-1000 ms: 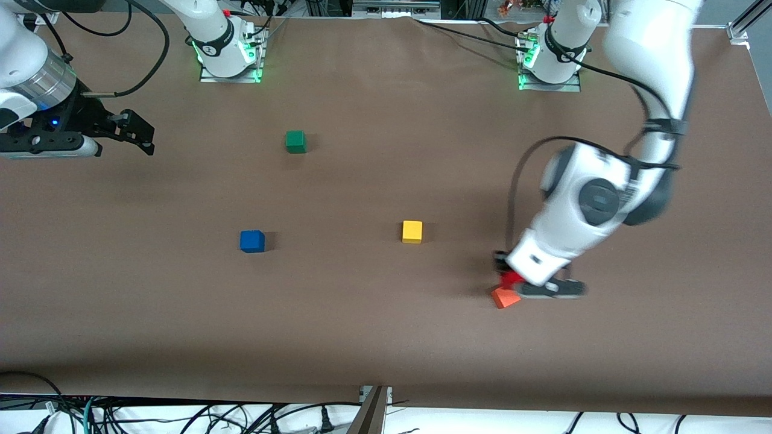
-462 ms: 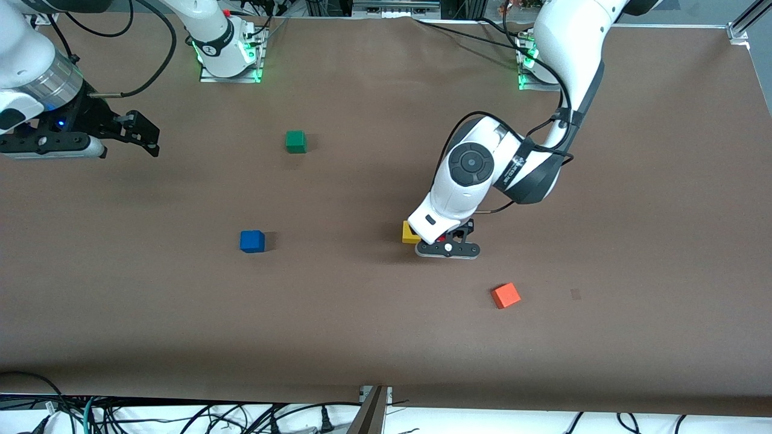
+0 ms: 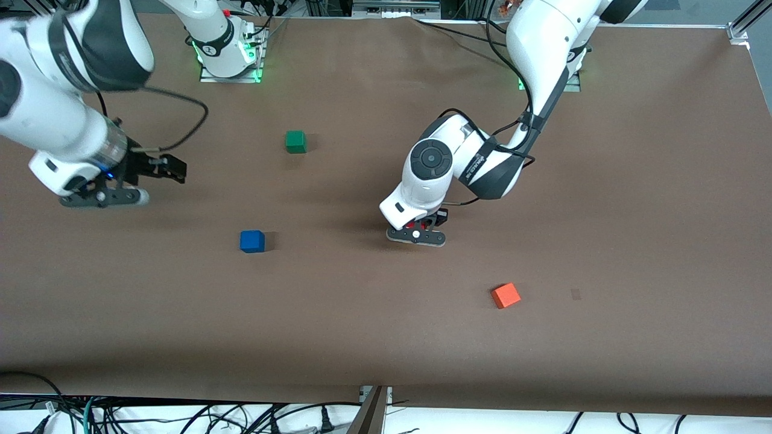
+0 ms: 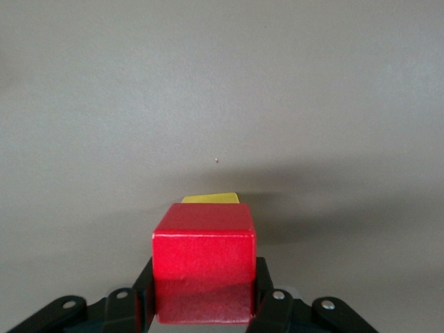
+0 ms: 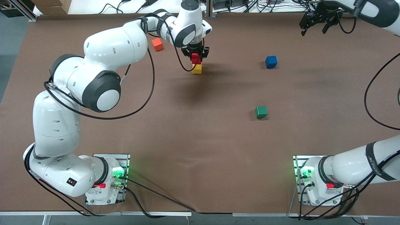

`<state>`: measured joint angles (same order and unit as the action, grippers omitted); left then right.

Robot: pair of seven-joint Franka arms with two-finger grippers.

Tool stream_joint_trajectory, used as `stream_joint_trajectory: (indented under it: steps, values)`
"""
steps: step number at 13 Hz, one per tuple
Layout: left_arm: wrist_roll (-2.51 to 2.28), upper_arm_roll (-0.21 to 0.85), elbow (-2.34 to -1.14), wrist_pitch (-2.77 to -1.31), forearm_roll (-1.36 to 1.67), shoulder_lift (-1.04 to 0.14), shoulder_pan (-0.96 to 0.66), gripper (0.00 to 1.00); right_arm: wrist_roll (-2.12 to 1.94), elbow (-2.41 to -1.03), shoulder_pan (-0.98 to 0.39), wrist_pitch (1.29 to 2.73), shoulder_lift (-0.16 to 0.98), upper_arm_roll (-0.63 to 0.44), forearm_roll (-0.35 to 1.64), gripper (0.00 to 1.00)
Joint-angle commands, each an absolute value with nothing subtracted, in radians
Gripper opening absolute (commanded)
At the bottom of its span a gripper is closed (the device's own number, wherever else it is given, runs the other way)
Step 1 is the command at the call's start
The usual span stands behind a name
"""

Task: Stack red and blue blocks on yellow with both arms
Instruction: 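Release the red cube on yellow while the right gripper lowers to blue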

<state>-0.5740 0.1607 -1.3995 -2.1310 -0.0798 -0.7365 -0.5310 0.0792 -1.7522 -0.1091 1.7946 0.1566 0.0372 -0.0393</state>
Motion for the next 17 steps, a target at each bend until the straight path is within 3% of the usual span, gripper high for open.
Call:
stream_joint_trajectory:
  steps: [1, 7, 8, 9, 12, 17]
  values:
    - [-0.561, 0.149, -1.364, -2.118, -0.138, -0.767, -0.549, 0.0, 0.072, -1.723, -0.117, 1.853, 0.224, 0.038, -0.043, 1.0]
    - [-0.558, 0.149, -1.364, -2.118, -0.137, -0.791, -0.555, 0.0, 0.15, -1.727, -0.179, 2.127, 0.44, 0.04, -0.011, 1.0]
    - [-0.558, 0.149, -1.362, -2.118, -0.135, -0.795, -0.555, 0.07, 0.15, -1.726, -0.179, 2.14, 0.463, 0.04, -0.009, 1.0]
    - [-0.56, 0.149, -1.359, -2.118, -0.133, -0.795, -0.554, 0.99, 0.152, -1.727, -0.179, 2.172, 0.486, 0.04, -0.009, 1.0]
    - [-0.563, 0.143, -1.306, -2.096, -0.12, -0.775, -0.535, 1.0, 0.152, -1.732, -0.181, 2.256, 0.572, 0.04, 0.077, 1.0]
    - [-0.557, 0.141, -1.063, -1.818, -0.123, -0.715, -0.376, 1.0, 0.15, -1.77, -0.204, 2.362, 0.61, 0.038, 0.078, 0.99]
